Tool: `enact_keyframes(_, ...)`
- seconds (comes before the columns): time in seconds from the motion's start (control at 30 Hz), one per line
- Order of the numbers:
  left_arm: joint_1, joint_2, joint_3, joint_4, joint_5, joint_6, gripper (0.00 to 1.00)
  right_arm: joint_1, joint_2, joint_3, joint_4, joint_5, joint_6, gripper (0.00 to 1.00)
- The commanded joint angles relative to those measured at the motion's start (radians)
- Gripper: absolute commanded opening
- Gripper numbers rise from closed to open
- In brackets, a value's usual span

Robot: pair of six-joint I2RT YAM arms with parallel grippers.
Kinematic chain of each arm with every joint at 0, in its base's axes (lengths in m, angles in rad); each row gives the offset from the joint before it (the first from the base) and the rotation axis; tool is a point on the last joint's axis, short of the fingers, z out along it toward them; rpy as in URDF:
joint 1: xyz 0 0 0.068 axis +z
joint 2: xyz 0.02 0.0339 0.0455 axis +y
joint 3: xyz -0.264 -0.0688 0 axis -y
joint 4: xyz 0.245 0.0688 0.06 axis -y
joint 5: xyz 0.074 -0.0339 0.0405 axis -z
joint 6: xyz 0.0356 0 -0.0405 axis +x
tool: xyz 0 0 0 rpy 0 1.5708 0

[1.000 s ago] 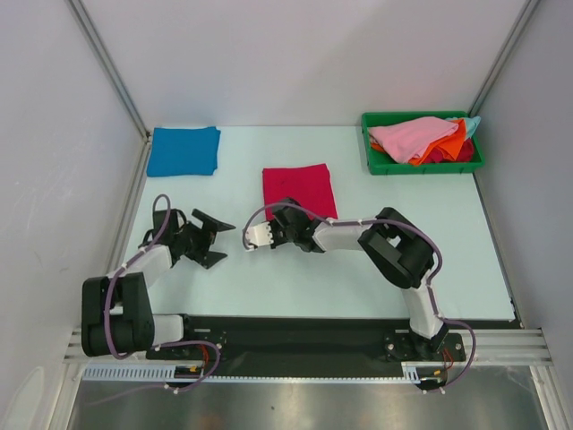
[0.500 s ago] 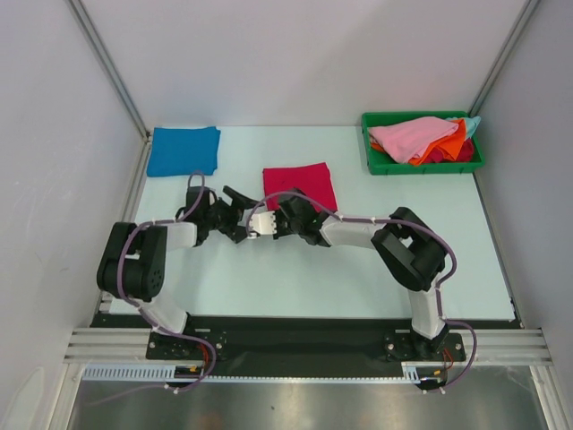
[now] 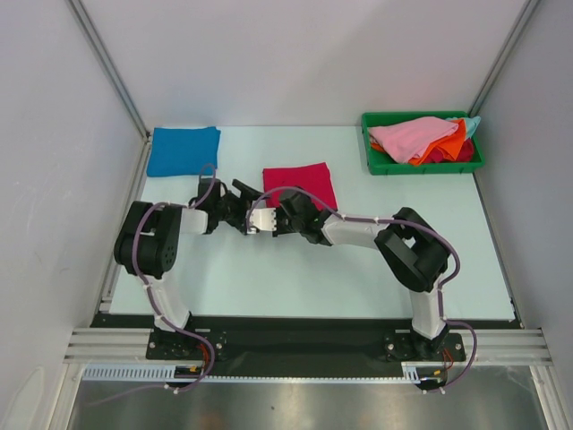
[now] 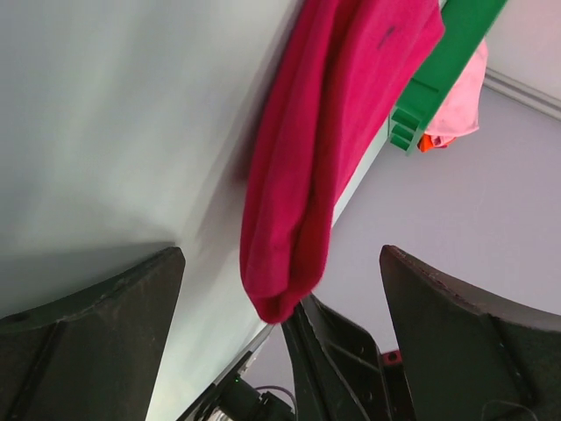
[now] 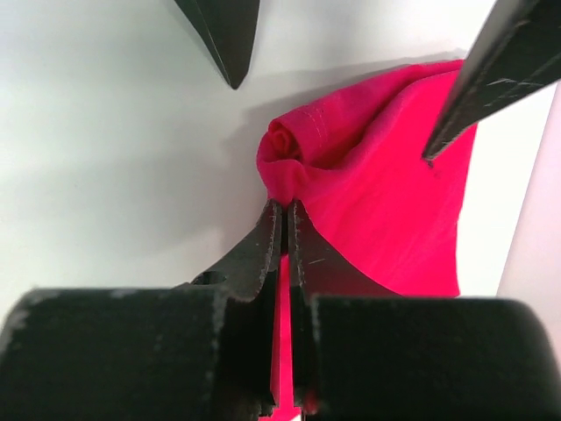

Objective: Fold and stack the t-shirts
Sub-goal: Neatly place the folded tshirt to the corner

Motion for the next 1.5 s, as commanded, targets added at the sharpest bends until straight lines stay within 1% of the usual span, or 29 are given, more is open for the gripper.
enact_keyframes(0.0,-0.011,0.025,0.048,0.051,0.023,-0.036,1.00,-0.011,-0.063,0.026,0.015,-0.038,0.026,0.00)
enact_keyframes(0.1,-0.013,0.040,0.058,0.083,0.026,-0.058,1.00,-0.013,-0.065,0.026,0.009,-0.046,0.026,0.00)
enact_keyframes(0.33,-0.017,0.130,0.120,0.129,0.057,-0.098,1.00,-0.021,-0.071,0.043,-0.002,-0.059,0.020,0.00)
enact_keyframes(0.47,-0.019,0.155,0.169,0.036,0.036,-0.063,1.00,-0.036,-0.074,0.063,-0.003,-0.081,0.035,0.00)
enact_keyframes(0.67,-0.025,0.209,0.241,-0.033,0.055,-0.056,0.98,-0.048,-0.071,0.089,0.004,-0.087,0.052,0.00)
enact_keyframes(0.77,-0.026,0.224,0.297,-0.134,0.029,-0.007,0.95,-0.050,-0.069,0.106,0.004,-0.090,0.063,0.00)
enact_keyframes(0.9,-0.028,0.229,0.313,-0.148,0.002,0.003,0.90,-0.048,-0.066,0.123,-0.006,-0.112,0.074,0.00)
enact_keyframes(1.0,-0.029,0.247,0.348,-0.184,-0.020,0.036,0.87,-0.047,-0.069,0.124,-0.005,-0.112,0.078,0.00)
enact_keyframes(1.1,-0.029,0.281,0.382,-0.178,-0.015,0.045,0.86,-0.051,-0.077,0.123,-0.003,-0.115,0.078,0.00)
enact_keyframes(1.23,-0.031,0.316,0.449,-0.234,-0.040,0.082,0.84,-0.056,-0.086,0.124,0.003,-0.125,0.089,0.00)
enact_keyframes(1.33,-0.031,0.325,0.466,-0.222,-0.041,0.077,0.77,-0.057,-0.092,0.123,0.009,-0.132,0.101,0.00)
enact_keyframes(1.37,-0.029,0.324,0.463,-0.213,-0.043,0.074,0.73,-0.057,-0.095,0.123,0.014,-0.132,0.109,0.00)
enact_keyframes(1.47,-0.029,0.327,0.463,-0.207,-0.056,0.074,0.73,-0.061,-0.097,0.124,0.020,-0.130,0.115,0.00)
